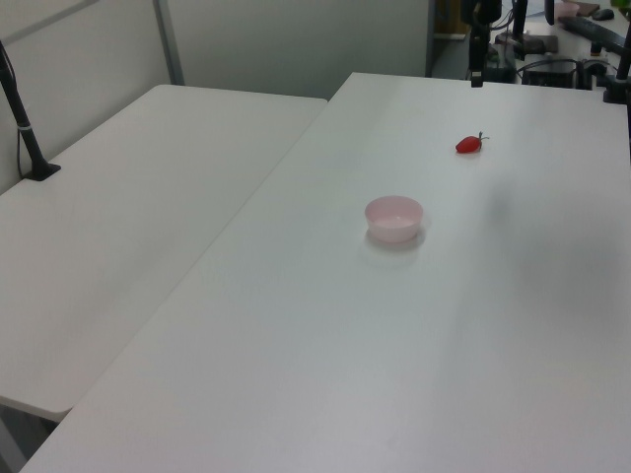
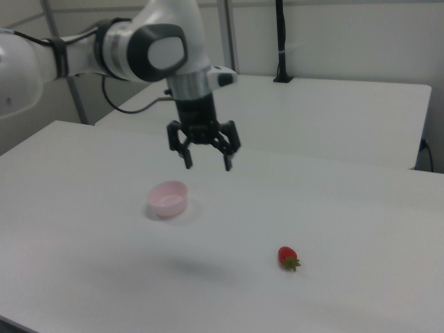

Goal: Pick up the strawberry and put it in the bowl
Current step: 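Move the open gripper over to the red strawberry, then lower the gripper onto the strawberry and close on it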

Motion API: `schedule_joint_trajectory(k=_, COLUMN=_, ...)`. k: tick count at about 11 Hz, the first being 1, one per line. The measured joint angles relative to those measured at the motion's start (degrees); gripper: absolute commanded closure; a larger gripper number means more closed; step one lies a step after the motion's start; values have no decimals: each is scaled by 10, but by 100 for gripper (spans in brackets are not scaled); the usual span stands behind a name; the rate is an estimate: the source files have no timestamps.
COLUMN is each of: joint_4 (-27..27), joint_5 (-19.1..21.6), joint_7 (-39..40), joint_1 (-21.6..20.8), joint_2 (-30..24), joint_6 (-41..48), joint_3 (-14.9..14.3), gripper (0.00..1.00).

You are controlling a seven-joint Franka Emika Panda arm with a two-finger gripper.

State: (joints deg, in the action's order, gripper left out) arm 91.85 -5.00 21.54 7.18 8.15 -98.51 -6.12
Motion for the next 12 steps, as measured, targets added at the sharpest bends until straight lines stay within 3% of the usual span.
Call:
schedule_joint_trajectory(k=6, joint_4=0, joint_5=0, joint_7=124, joint_1=99, joint_2=98, joint_6=-135, joint_3=-1, gripper=0)
schedule_joint_trajectory(k=9, joint_4=0, joint_5=0, joint_7=170, joint_1=128, joint_2=162, joint_6=-194, joint_3=-1, gripper=7)
schedule_joint_trajectory(k=10, joint_4=-1, joint_5=0, joint_7=176, joint_1=130, joint_2=179, joint_6=-204, joint_3=-1, gripper=19)
schedule_joint_trajectory(k=12, joint_4=-1, joint_5=-15, joint_7=180, joint_1=129, joint_2=203, joint_6=-212, joint_3=1, gripper=25)
